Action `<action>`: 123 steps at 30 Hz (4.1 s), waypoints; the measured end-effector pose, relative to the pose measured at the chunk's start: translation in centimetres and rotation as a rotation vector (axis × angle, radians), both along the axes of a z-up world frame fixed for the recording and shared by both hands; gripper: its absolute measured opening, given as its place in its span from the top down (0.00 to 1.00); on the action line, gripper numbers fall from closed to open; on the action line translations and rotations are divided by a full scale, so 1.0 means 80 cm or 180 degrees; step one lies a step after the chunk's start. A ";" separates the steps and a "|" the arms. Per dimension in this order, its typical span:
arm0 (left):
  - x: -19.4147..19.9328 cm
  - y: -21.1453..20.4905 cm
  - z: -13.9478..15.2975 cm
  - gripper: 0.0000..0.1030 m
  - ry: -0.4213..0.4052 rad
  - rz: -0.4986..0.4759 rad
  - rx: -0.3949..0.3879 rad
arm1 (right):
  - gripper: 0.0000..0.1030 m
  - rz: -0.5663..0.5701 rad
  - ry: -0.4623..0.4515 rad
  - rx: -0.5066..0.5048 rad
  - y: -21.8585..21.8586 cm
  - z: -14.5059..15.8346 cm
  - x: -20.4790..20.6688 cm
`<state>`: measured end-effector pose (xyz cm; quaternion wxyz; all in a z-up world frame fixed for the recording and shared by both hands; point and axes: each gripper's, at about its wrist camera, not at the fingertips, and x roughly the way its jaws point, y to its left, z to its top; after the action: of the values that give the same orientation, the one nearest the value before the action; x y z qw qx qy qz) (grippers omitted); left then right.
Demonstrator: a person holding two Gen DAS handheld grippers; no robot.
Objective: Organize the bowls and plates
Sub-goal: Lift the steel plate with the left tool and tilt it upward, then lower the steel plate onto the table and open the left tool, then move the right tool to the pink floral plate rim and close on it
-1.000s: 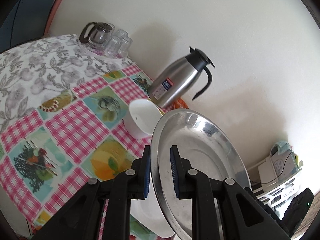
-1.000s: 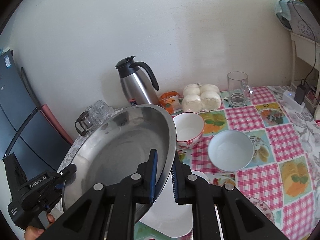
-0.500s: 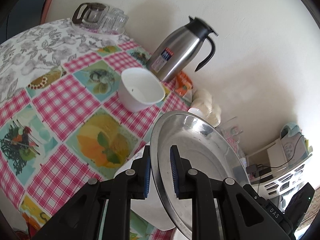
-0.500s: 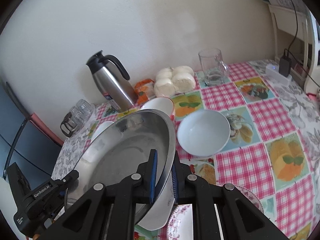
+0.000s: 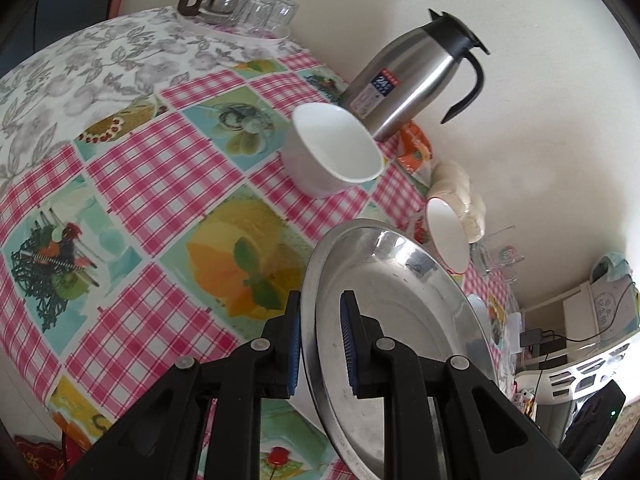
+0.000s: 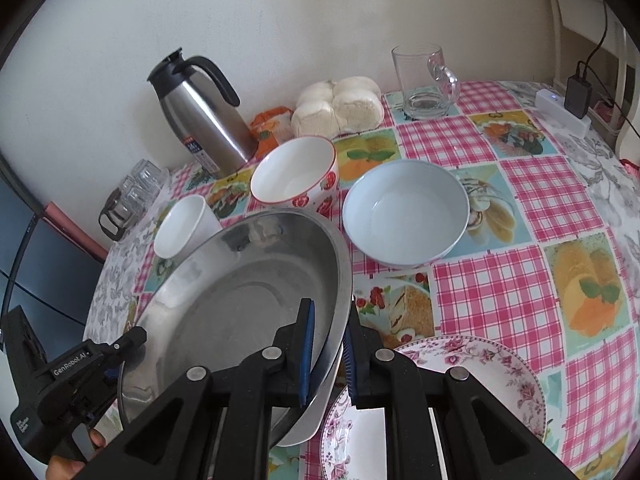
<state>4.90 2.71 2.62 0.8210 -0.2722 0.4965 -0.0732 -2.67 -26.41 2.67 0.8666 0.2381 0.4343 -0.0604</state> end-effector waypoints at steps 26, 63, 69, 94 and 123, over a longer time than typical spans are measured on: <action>0.003 -0.001 -0.052 0.82 0.0628 0.0035 0.0085 | 0.86 0.0020 0.0544 0.0058 0.004 -0.061 0.011; 0.005 0.004 -0.010 0.52 0.0327 0.0078 0.0494 | 0.81 -0.0137 0.0469 -0.0109 -0.009 -0.023 0.002; 0.006 -0.003 -0.004 0.36 0.0356 0.0015 0.0747 | 0.55 -0.0129 0.0508 -0.0357 -0.004 -0.003 0.000; -0.012 -0.044 0.028 0.07 -0.0224 -0.0361 0.1271 | 0.00 0.0016 0.0295 -0.0737 0.014 0.041 -0.012; -0.101 -0.152 0.097 0.07 -0.1171 -0.1549 0.0763 | 0.00 -0.0671 -0.0051 -0.0598 -0.087 0.070 -0.121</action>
<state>-3.17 -9.48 10.40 0.8816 -0.0292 0.3954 -0.2561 -12.35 -33.38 8.28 0.8774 0.2007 0.3923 -0.1896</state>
